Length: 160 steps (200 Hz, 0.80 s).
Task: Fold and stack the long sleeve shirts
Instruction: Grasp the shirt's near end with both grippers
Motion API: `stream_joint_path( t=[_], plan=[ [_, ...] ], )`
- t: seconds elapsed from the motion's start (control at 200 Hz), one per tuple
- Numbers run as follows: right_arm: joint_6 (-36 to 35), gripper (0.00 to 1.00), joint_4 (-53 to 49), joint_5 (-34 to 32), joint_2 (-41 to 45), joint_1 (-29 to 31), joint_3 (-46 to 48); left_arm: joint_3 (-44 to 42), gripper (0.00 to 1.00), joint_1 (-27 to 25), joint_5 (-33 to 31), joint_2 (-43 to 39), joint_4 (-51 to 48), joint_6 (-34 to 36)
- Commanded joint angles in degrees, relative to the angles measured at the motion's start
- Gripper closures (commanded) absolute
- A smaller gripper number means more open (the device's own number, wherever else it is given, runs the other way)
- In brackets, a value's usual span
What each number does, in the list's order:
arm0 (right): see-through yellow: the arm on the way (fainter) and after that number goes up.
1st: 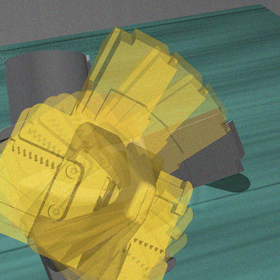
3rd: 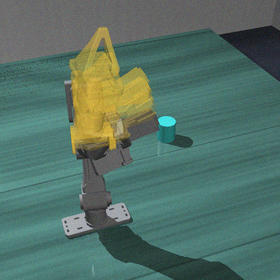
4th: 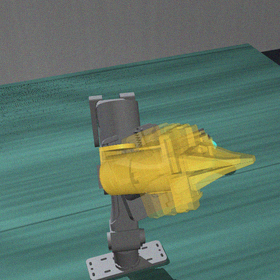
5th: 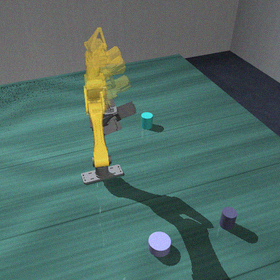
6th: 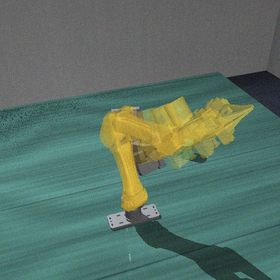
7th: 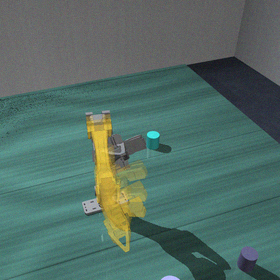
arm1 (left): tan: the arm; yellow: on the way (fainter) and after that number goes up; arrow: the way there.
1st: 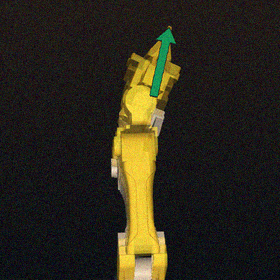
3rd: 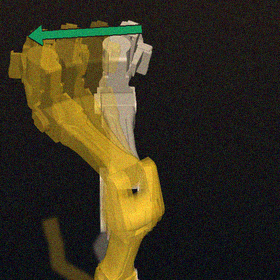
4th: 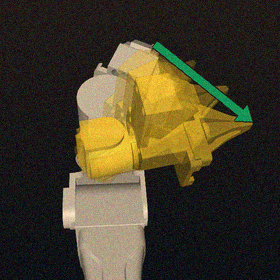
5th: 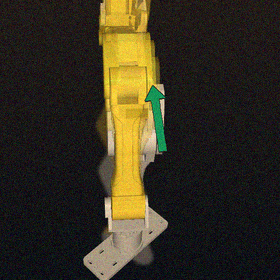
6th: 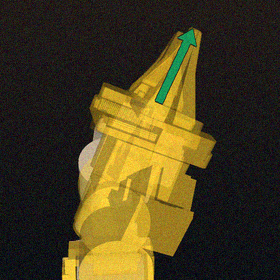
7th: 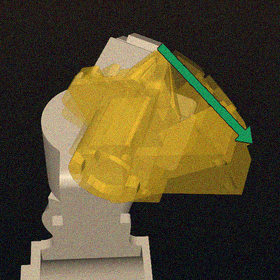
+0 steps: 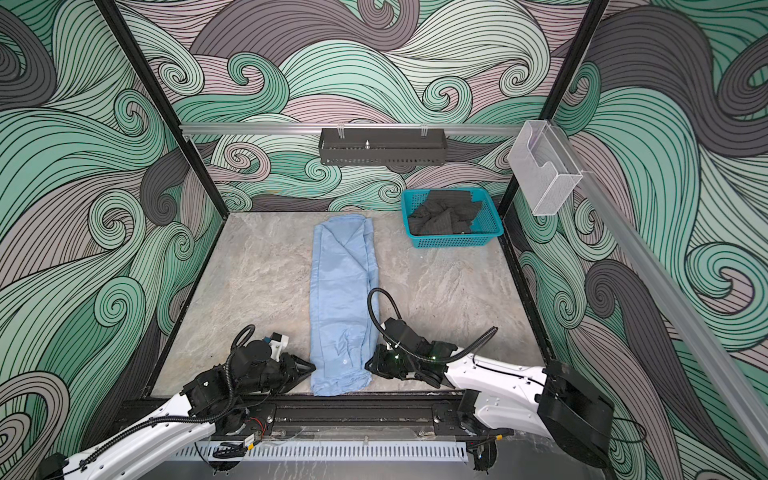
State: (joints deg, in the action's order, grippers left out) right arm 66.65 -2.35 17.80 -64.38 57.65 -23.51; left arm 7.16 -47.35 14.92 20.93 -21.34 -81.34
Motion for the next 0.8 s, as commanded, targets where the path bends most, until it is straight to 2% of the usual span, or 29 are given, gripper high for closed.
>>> stream_joint_path(
  t=[0.0,0.13,0.32,0.561,0.616,0.706,0.796],
  plan=[
    [0.7,0.95,0.6,-0.2,-1.4,0.4,1.1,-3.2,0.55,-0.6,-1.1,0.3,-5.0,-1.1],
    [0.7,0.95,1.6,-0.2,-2.0,0.4,1.8,-3.4,0.48,-1.5,-1.0,3.7,-5.0,-0.9],
    [0.8,0.95,2.6,-0.1,-2.5,0.4,2.1,-3.9,0.46,-2.3,-1.4,9.9,-4.2,-1.1],
    [1.5,0.96,4.7,0.0,-3.4,0.4,3.2,-5.8,0.46,-2.7,-3.6,14.9,9.8,-2.9],
    [1.8,0.96,5.6,0.3,-4.0,0.3,3.5,-6.9,0.48,-2.7,-1.9,17.4,14.4,-4.1],
    [1.6,0.96,5.8,0.6,-4.7,0.4,3.2,-6.5,0.52,-3.4,-0.1,20.6,14.6,-3.4],
    [1.9,0.97,6.4,0.4,-4.8,0.4,3.3,-6.7,0.62,-4.4,-0.3,21.1,15.5,-3.9]
  ],
)
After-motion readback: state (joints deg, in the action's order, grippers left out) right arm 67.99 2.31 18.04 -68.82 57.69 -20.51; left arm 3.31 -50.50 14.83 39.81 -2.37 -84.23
